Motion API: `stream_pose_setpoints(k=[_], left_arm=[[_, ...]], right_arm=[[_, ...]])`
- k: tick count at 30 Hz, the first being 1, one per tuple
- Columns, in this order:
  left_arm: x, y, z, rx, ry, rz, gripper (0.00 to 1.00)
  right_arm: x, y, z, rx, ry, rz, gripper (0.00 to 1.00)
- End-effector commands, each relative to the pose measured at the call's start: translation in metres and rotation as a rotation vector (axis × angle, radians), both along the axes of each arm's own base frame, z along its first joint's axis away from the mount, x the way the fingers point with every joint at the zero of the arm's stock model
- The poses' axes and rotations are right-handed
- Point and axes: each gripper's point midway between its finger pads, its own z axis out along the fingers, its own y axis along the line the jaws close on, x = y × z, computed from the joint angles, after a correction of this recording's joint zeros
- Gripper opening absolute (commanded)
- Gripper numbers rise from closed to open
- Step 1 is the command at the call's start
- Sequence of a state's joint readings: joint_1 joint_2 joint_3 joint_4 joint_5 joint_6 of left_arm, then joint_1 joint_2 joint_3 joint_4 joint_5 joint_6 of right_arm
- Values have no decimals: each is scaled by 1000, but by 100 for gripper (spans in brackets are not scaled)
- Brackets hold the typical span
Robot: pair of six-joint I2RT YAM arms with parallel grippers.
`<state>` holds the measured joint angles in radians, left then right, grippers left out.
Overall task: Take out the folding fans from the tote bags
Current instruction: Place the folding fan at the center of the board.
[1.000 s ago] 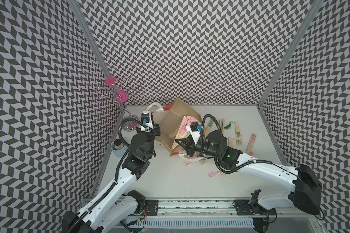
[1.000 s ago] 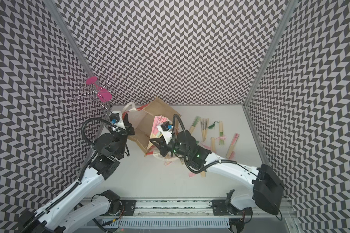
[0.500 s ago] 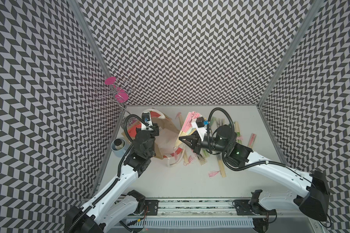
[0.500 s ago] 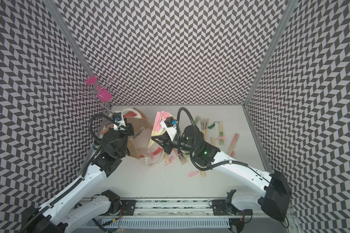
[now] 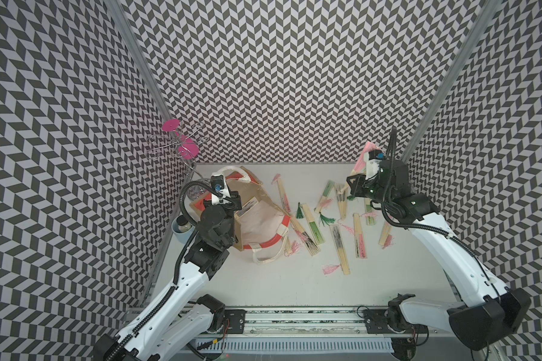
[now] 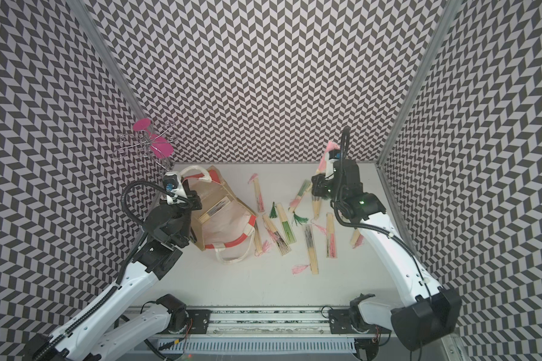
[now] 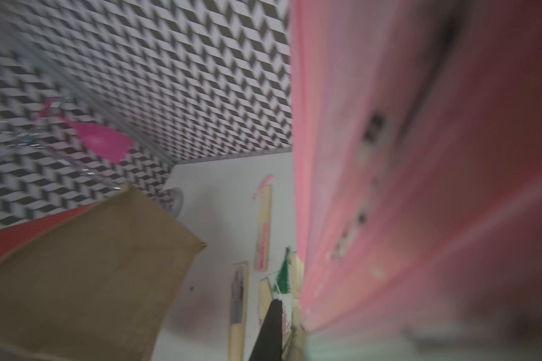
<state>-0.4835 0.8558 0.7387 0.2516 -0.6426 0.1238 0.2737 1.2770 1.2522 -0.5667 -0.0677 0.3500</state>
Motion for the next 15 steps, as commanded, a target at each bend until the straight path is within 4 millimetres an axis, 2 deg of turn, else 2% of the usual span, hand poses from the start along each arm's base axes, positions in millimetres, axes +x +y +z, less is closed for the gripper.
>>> stream_pose_setpoints(k=[1,5,8,11,15], left_arm=[[-13,0,37,-77,-98,-50,0],[-17,-4,40,-87,-101,-90,0],[-18,-5,42,-77,-102,-98,0],[-18,-6,43,-68,-102,-105,0],[-18,-8,43,-59,-102,-113,0]], right_arm=[[-20,-45,-66,-118,233,-146,0],[-37,-92,-120,-273,384,-310,0],[-56,-117,-152,-321,534,-366,0],[-71,-130,-170,-342,599,-400,0],[-85,-137,-188,-351,674,-419,0]])
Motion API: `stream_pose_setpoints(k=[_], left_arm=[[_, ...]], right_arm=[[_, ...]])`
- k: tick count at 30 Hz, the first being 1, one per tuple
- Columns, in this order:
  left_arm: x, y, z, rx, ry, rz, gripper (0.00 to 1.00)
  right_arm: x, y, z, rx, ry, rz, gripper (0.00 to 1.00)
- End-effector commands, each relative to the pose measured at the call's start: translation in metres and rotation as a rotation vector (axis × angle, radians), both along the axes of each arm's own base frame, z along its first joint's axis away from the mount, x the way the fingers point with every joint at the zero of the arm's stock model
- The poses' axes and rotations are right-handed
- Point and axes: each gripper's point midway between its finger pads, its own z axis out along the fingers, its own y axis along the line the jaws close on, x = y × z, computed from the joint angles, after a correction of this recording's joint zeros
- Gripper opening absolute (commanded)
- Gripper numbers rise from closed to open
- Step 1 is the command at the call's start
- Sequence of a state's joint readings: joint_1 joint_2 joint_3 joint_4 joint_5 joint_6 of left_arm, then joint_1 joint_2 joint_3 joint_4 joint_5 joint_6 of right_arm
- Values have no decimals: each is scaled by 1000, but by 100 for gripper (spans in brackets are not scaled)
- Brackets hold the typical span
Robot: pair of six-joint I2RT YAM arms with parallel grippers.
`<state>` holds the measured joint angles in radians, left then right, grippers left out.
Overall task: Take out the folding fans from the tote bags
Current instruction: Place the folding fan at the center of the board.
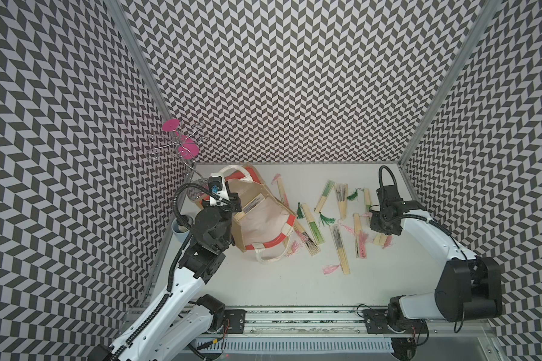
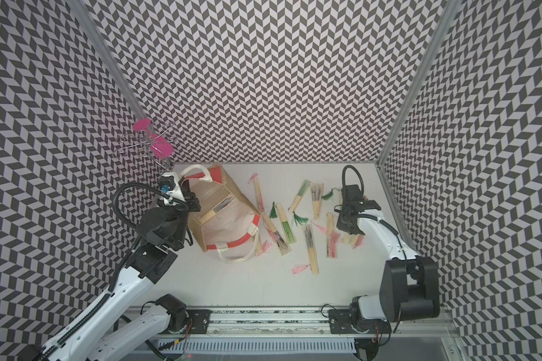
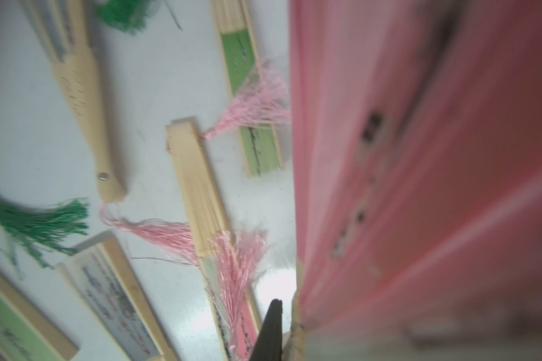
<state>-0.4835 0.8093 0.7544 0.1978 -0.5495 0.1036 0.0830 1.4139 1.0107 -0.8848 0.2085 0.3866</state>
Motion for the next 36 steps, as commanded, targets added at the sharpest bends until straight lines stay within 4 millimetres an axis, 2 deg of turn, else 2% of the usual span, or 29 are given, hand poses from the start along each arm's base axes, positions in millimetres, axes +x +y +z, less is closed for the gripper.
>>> stream_pose_setpoints(k=[1,15,18,21,25,31,36], left_arm=[[-9,2,33,-51,-84,-23,0],[-8,2,24,-40,-71,-24,0],[-6,1,22,-37,-63,-27,0],[-6,0,22,-38,-63,-27,0],[-3,-1,20,-34,-56,-29,0],[0,-3,17,-30,-45,-32,0],[1,-4,15,-29,-40,-36,0]], right_arm=[[-7,-7,-8,-23,34,-38,0],[-10,-1,-59,6,195,-7,1],[-9,-1,-70,4,219,-3,6],[-5,-2,-76,-2,221,-9,15],[3,2,-76,16,202,-8,26],[13,6,-62,41,148,-5,42],[12,1,-49,23,105,-35,46]])
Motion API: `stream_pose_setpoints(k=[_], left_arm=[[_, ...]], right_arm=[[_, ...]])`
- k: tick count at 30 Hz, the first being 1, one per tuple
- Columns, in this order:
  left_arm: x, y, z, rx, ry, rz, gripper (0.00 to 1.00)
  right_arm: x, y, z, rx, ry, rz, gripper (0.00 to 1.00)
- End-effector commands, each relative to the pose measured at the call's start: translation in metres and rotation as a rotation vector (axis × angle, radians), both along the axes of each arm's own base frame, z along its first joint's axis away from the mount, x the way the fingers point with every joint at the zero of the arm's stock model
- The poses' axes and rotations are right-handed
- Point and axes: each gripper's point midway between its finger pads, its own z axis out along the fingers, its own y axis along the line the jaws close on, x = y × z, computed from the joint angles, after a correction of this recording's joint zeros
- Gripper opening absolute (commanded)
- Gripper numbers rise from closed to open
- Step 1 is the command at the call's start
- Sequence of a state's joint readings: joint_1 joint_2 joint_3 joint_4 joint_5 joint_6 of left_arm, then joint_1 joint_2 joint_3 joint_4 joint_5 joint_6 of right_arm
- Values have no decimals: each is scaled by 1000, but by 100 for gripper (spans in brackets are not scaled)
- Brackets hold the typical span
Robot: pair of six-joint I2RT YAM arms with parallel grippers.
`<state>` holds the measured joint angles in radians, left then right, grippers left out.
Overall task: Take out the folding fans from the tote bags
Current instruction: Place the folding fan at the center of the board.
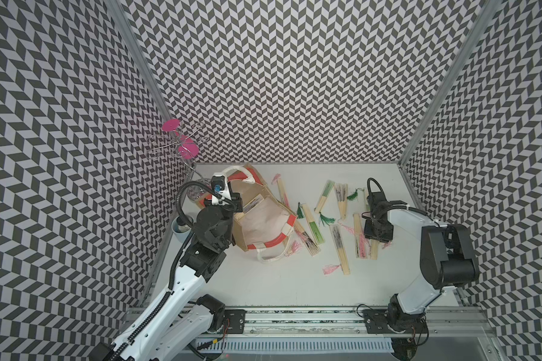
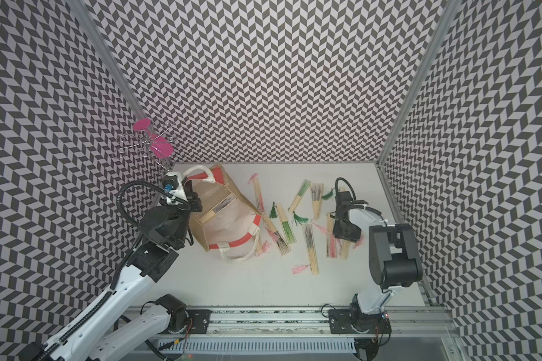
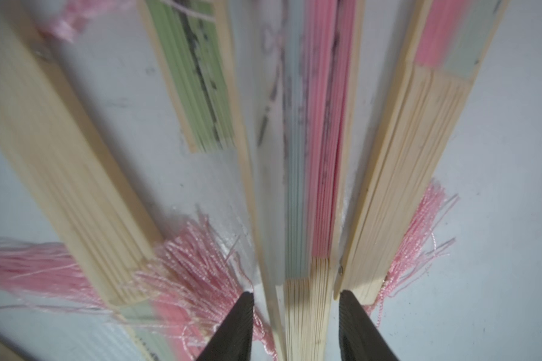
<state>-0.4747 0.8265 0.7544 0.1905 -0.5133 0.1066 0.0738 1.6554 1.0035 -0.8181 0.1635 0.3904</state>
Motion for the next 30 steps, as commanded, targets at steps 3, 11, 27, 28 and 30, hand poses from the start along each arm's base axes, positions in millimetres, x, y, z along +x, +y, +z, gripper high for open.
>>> stream_pose_setpoints(k=[3,11,27,28,30], left_arm=[[-3,2,21,-51,-59,-12,0],[-4,3,22,-49,-60,-13,0],[2,-3,20,-66,-51,-48,0],[3,-3,20,-68,-49,-50,0],[4,-4,19,-71,-47,-56,0]], right_arm=[[6,-6,23,-10,-94,-50,46],[-7,-3,47,183,-256,-123,48],[-27,8,8,520,-305,-232,48],[-29,8,5,521,-298,-233,48],[-32,9,-4,521,-274,-239,46]])
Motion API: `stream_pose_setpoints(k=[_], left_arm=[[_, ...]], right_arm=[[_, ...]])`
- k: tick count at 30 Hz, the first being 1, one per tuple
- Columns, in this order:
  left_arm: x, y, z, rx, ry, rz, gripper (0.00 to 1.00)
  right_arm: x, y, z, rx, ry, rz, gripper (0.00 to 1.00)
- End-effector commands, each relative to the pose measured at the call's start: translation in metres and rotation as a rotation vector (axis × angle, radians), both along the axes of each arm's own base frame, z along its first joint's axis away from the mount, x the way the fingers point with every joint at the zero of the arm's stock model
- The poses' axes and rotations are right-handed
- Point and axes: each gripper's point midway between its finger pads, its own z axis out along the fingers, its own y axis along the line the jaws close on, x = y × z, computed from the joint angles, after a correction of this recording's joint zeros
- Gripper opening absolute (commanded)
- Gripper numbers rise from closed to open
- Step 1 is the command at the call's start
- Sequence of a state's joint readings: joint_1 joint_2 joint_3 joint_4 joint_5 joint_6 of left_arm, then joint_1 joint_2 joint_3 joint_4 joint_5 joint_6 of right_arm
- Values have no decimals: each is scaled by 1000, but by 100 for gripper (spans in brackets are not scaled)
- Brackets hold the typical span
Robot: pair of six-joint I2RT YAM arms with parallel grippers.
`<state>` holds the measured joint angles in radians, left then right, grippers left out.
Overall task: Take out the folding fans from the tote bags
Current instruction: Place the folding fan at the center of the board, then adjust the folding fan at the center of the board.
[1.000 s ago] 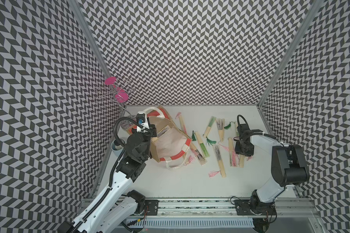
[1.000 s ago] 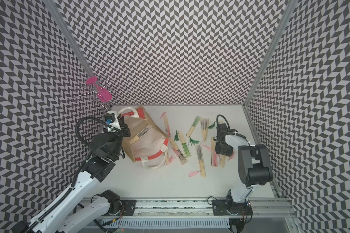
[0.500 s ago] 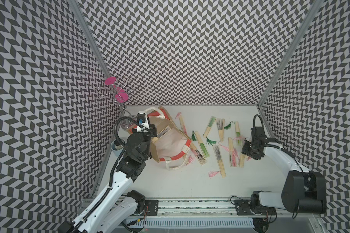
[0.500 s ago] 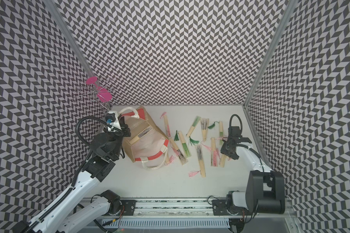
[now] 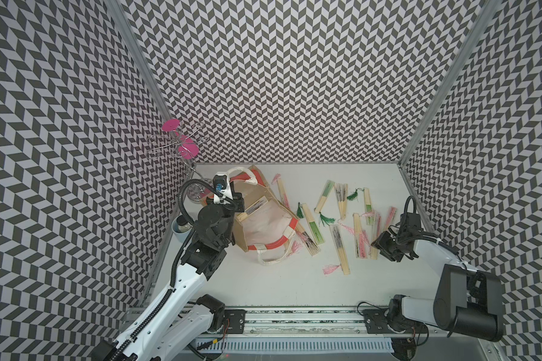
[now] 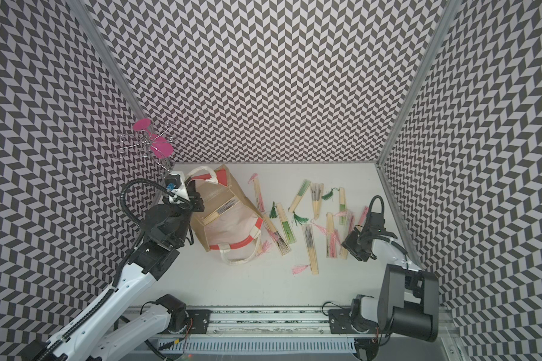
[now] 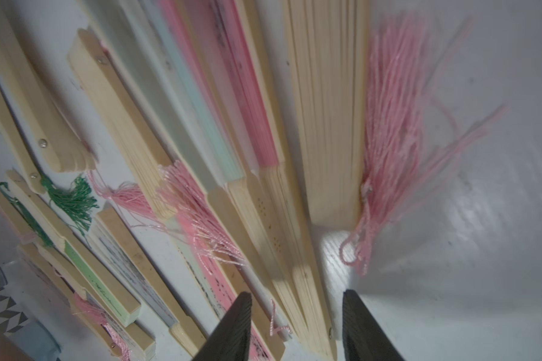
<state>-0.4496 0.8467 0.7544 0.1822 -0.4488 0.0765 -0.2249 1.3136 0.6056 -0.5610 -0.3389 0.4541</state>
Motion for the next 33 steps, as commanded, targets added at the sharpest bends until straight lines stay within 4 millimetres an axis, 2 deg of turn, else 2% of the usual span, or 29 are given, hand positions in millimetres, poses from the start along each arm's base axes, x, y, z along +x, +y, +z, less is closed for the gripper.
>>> stream_pose_setpoints(k=[1,5,9,13,17,21,23,26,30,33], left_arm=[[-3,1,26,-63,-66,-18,0],[-1,1,24,-63,-60,-17,0],[-1,1,24,-67,-61,-22,0],[1,-1,23,-70,-58,-32,0],[1,-2,22,-72,-57,-35,0],[1,-2,22,-71,-55,-37,0],[1,-2,22,-72,-56,-37,0],[0,-2,23,-72,-58,-38,0],[0,-1,23,-73,-57,-37,0],[1,-2,22,-74,-56,-41,0]], right_arm=[[10,3,-4,25,-40,7,45],[6,0,-13,8,-16,-9,38],[7,-2,-13,-4,-16,-17,34],[-1,-27,-12,-133,45,-92,29],[2,-37,-10,-176,44,-143,28],[9,-36,-15,-163,46,-134,30],[10,-34,-20,-151,51,-130,26],[10,-34,-25,-145,65,-132,25],[15,-37,-13,-157,23,-152,26],[23,-36,6,-147,-35,-156,26]])
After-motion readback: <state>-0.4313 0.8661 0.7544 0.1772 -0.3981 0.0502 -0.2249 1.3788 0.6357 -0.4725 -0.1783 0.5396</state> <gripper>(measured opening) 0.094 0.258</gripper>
